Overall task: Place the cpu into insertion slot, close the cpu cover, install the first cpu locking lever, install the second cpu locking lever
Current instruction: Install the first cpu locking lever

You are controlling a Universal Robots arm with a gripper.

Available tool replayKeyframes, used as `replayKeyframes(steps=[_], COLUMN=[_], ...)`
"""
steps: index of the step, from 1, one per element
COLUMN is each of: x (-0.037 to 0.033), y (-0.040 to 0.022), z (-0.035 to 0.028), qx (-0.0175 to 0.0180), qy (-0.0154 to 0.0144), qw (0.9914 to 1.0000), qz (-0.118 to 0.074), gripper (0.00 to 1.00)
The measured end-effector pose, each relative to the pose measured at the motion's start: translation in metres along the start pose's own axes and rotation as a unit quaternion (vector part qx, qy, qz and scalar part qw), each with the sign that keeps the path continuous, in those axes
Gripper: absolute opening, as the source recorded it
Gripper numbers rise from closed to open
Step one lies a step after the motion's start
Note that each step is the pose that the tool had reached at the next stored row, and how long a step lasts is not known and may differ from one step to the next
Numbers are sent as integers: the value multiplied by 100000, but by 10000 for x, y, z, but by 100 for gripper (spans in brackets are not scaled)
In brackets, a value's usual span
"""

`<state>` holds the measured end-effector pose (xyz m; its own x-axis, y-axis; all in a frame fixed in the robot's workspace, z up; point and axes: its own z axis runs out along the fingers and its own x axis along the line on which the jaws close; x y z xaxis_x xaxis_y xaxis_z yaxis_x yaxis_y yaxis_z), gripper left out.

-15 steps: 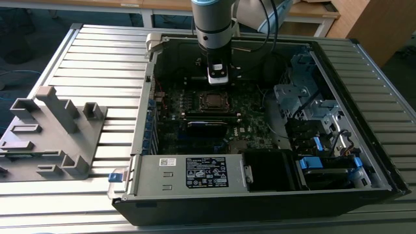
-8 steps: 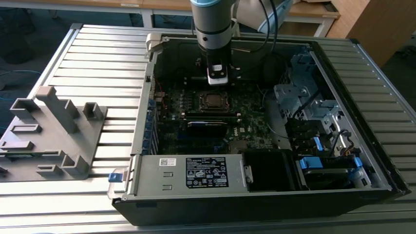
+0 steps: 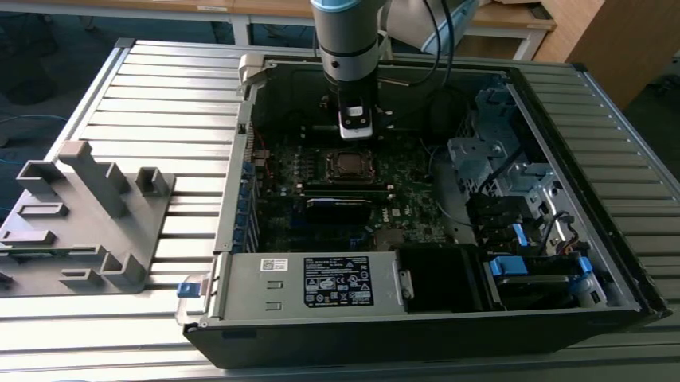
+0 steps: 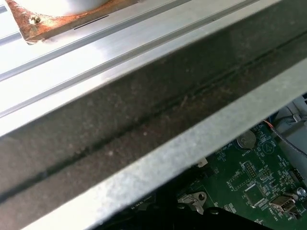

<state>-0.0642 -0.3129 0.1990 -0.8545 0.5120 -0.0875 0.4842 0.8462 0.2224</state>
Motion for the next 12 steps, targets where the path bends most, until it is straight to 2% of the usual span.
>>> replayKeyframes(steps=[12], x=[0], y=[-6], z=[26], qx=[383], qy=[-221], qw=[99999], qz=[-87], gripper=[11])
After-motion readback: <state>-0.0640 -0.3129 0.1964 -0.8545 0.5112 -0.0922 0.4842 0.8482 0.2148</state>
